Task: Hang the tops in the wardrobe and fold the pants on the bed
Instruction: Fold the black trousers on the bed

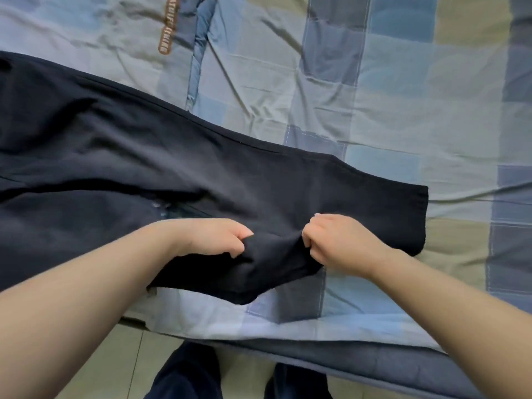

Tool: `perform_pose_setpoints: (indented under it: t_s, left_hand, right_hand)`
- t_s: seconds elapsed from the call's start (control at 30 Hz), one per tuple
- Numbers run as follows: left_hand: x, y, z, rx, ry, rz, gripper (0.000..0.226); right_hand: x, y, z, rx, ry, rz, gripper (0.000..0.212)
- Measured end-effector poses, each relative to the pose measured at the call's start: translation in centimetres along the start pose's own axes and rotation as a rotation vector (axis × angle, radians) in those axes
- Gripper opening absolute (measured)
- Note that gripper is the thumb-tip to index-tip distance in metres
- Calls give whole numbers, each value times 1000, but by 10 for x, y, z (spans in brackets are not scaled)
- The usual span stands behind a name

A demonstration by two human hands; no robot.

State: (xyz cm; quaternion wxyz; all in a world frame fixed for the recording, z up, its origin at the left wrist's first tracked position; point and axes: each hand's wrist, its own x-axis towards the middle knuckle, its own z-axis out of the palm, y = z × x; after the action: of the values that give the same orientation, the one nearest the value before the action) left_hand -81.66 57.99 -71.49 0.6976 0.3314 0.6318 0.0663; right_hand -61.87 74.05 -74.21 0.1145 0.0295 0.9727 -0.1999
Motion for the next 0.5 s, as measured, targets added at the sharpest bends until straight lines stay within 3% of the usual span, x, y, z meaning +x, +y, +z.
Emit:
perform_pose_setpoints:
  t_s: [0.07, 0.2, 0.27, 0.4, 0.5]
  left_hand:
    - [-8, 2, -14, -19, 2, -43, 27]
    - [-1, -2, -22, 192, 175, 0, 28]
    - [8, -8, -16, 346, 338, 15, 36]
    - [8, -38, 5, 697, 672, 109, 43]
    - [-5, -65, 27, 887, 656, 134, 61]
  right_hand:
    - [4, -5, -24, 109, -167, 130, 11]
    - [10, 17, -55, 623, -516, 457, 19]
    - [11, 31, -54, 606, -641, 513, 17]
    - [-4, 43, -16, 173, -546, 610, 24]
    - [-28, 30, 18, 48, -345, 563, 50]
